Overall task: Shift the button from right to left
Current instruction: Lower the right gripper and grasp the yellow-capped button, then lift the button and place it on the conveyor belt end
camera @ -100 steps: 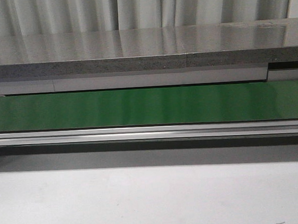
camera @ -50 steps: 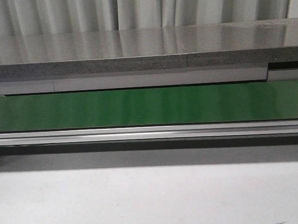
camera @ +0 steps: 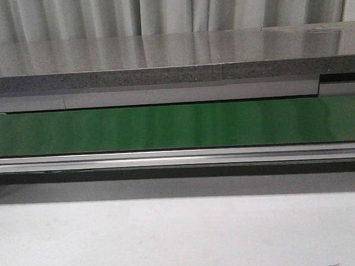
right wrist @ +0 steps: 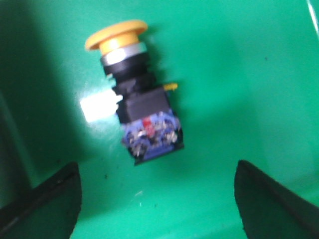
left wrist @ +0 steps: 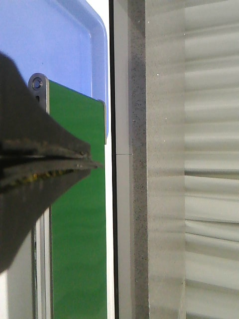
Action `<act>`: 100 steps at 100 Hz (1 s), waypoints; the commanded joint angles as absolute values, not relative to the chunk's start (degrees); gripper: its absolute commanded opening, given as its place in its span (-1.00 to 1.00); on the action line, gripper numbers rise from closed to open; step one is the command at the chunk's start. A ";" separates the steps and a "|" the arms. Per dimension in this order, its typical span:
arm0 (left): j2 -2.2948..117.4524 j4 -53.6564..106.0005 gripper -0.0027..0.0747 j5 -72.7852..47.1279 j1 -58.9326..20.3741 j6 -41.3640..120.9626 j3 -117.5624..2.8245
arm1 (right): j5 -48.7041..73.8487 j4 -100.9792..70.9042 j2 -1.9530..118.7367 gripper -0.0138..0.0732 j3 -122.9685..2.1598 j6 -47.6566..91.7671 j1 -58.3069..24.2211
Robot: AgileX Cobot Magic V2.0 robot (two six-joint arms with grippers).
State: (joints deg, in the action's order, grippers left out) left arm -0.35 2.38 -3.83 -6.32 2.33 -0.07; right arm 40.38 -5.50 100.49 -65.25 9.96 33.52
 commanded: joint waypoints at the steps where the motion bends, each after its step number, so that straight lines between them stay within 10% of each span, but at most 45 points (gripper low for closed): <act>1: -2.06 2.94 -0.98 0.45 -6.22 1.79 2.50 | 38.63 -6.30 100.58 0.72 -68.93 11.02 33.87; 48: -2.06 2.94 -0.98 0.45 -6.22 1.79 2.50 | 40.15 -8.02 109.36 0.70 -76.04 11.06 33.53; 77: -2.06 2.94 -0.98 0.45 -6.22 1.79 2.50 | 39.64 -9.05 109.59 -0.17 -76.46 11.01 33.15; 100: -2.06 2.94 -0.98 0.45 -6.22 1.79 2.50 | 42.18 -10.90 107.43 -0.24 -77.49 10.84 32.95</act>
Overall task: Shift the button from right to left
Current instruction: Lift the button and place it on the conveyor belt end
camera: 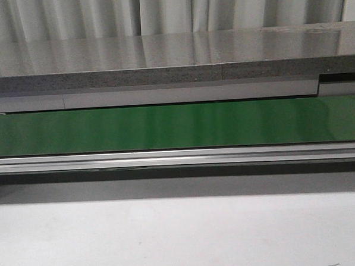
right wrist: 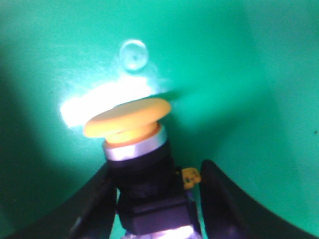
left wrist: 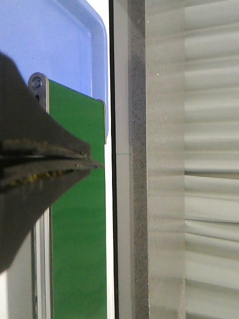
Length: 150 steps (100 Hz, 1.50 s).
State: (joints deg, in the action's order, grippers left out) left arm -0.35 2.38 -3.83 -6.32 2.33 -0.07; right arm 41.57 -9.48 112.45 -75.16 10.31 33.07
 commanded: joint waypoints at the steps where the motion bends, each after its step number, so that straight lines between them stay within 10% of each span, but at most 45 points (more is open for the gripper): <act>1: -2.06 2.94 -0.98 0.45 -6.22 1.79 2.50 | 42.32 -10.91 107.18 -0.24 -77.61 10.85 32.95; 93: -2.06 2.94 -0.98 0.45 -6.22 1.79 2.50 | 51.54 -10.76 98.00 -0.22 -76.74 2.90 18.73; 126: -2.06 2.94 -0.98 0.45 -6.22 1.79 2.50 | 50.38 -12.60 98.07 0.83 -76.74 2.86 18.17; 150: -2.06 2.94 -0.98 0.45 -6.22 1.79 2.50 | 49.79 -15.36 94.82 0.85 -77.06 5.00 17.76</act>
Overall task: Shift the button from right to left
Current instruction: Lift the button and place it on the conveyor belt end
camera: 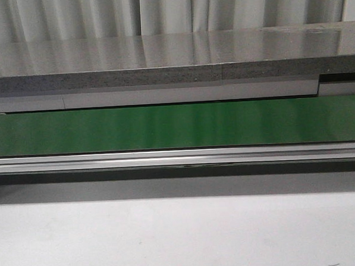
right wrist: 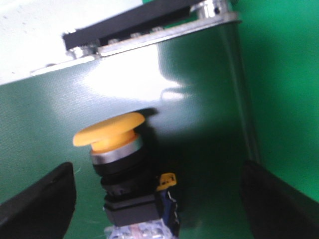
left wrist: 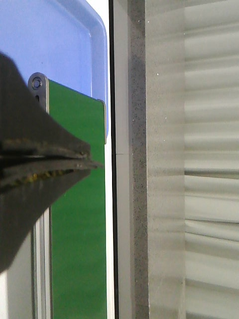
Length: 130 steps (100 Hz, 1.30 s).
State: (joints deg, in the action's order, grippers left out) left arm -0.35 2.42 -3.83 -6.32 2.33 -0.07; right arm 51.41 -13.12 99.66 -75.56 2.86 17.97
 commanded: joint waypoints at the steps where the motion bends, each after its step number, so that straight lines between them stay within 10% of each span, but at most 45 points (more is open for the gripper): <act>1: -2.06 2.94 -0.98 0.45 -6.22 1.79 2.50 | 49.79 -15.63 94.60 0.85 -77.06 5.22 17.69; 50: -2.06 2.94 -0.98 0.45 -6.22 1.79 2.50 | 52.01 -13.22 81.79 0.79 -76.86 12.12 13.01; 95: -2.06 2.94 -0.98 0.45 -6.22 1.79 2.50 | 49.78 -8.83 71.85 -0.81 -67.66 11.60 5.50; 130: -2.06 2.94 -0.98 0.45 -6.22 1.79 2.50 | 38.35 -2.09 58.36 -0.84 -52.28 3.15 4.48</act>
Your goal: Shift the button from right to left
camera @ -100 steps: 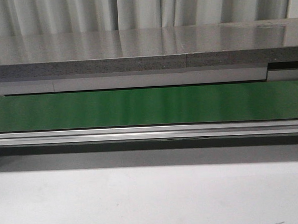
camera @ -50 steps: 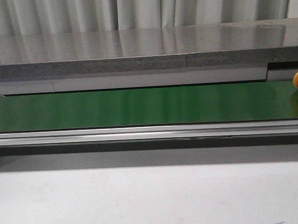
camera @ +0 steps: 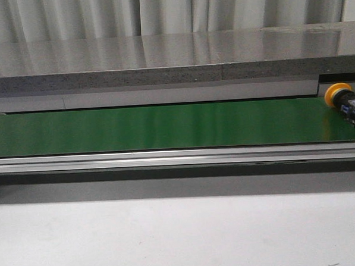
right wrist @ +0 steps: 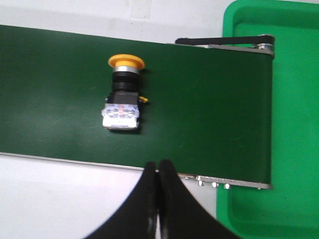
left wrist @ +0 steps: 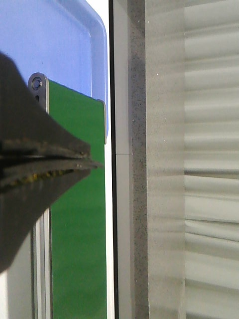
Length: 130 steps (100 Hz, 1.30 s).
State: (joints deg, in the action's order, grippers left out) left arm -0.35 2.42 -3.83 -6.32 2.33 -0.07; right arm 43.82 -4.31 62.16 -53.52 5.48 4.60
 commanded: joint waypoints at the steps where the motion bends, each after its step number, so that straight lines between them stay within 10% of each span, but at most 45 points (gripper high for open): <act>1: -2.06 2.94 -0.98 0.45 -6.22 1.79 2.50 | 37.93 -1.95 57.80 -0.84 -51.72 2.86 4.48; 64: -2.06 2.94 -0.98 0.45 -6.22 1.79 2.50 | 7.20 0.00 27.36 -0.84 -23.81 2.34 4.48; 130: -2.06 2.94 -0.98 0.45 -6.22 1.79 2.50 | 8.42 0.00 10.09 -0.84 -15.34 2.34 4.48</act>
State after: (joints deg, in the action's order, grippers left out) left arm -0.35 2.42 -3.83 -6.32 2.33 -0.07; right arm 12.28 -0.65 10.27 -14.13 2.26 4.60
